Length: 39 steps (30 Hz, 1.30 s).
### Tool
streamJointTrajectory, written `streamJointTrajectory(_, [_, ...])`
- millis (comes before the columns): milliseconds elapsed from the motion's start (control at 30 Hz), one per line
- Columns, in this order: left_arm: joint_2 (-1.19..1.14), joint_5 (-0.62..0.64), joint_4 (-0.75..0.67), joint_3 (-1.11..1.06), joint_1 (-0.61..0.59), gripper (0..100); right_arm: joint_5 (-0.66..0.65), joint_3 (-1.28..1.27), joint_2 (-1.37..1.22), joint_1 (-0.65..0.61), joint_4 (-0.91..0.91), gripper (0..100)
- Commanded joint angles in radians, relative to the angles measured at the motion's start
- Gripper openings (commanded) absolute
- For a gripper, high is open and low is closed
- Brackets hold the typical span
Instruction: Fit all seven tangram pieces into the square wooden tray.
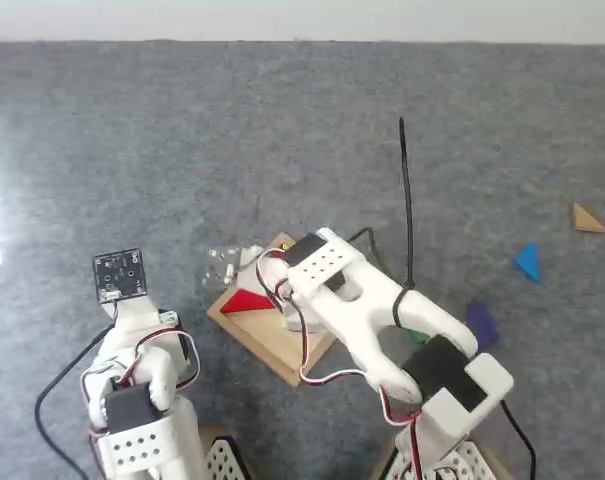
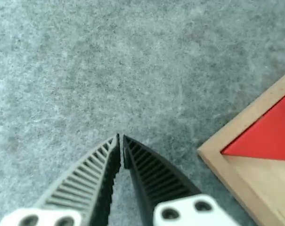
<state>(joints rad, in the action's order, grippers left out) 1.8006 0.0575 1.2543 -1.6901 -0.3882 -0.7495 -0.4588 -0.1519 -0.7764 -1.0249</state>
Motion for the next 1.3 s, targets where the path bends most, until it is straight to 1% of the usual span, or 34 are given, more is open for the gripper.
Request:
streamJointTrajectory(0, [0.017, -0.005, 0.008, 0.007, 0.000, 1, 0.037, 0.028, 0.036, -0.004, 0.045, 37.6])
streamJointTrajectory(133, [0.017, -0.005, 0.008, 0.007, 0.000, 1, 0.043, 0.095, -0.044, 0.019, 0.012, 37.6])
streamJointTrajectory(267, [0.017, -0.005, 0.008, 0.007, 0.000, 1, 0.032, 0.169, -0.111, -0.013, -0.148, 37.5])
streamJointTrajectory(400, [0.017, -0.005, 0.008, 0.007, -0.002, 1, -0.068, 0.190, -0.124, -0.064, -0.297, 37.5])
streamJointTrajectory(600, [0.017, -0.005, 0.008, 0.007, -0.002, 1, -0.163, 0.190, -0.122, -0.107, -0.417, 37.5])
streamJointTrajectory(667, [0.017, -0.005, 0.008, 0.007, 0.000, 1, -0.172, 0.192, -0.110, -0.111, -0.430, 35.1])
streamJointTrajectory(767, [0.017, -0.005, 0.008, 0.007, 0.000, 1, -0.169, 0.192, -0.050, -0.108, -0.430, 27.0])
streamJointTrajectory(833, [0.017, -0.005, 0.008, 0.007, 0.000, 1, -0.129, 0.195, 0.010, -0.093, -0.420, 23.2])
streamJointTrajectory(900, [0.017, -0.005, 0.008, 0.007, 0.000, 1, -0.075, 0.195, 0.074, -0.067, -0.375, 23.2])
streamJointTrajectory(933, [0.017, -0.005, 0.008, 0.007, 0.000, 1, -0.035, 0.195, 0.099, -0.053, -0.354, 24.9])
streamJointTrajectory(1067, [0.017, -0.005, 0.008, 0.007, 0.000, 1, 0.212, 0.195, 0.156, -0.044, -0.305, 37.0])
streamJointTrajectory(1133, [0.017, -0.005, 0.008, 0.007, 0.000, 1, 0.384, 0.190, 0.156, -0.077, -0.285, 41.4])
streamJointTrajectory(1200, [0.017, -0.005, 0.008, 0.007, 0.000, 1, 0.545, 0.189, 0.139, -0.116, -0.288, 42.3])
streamJointTrajectory(1233, [0.017, -0.005, 0.008, 0.007, 0.000, 1, 0.595, 0.190, 0.125, -0.130, -0.302, 42.3])
streamJointTrajectory(1267, [0.017, -0.005, 0.008, 0.007, 0.000, 1, 0.611, 0.190, 0.113, -0.137, -0.314, 42.3])
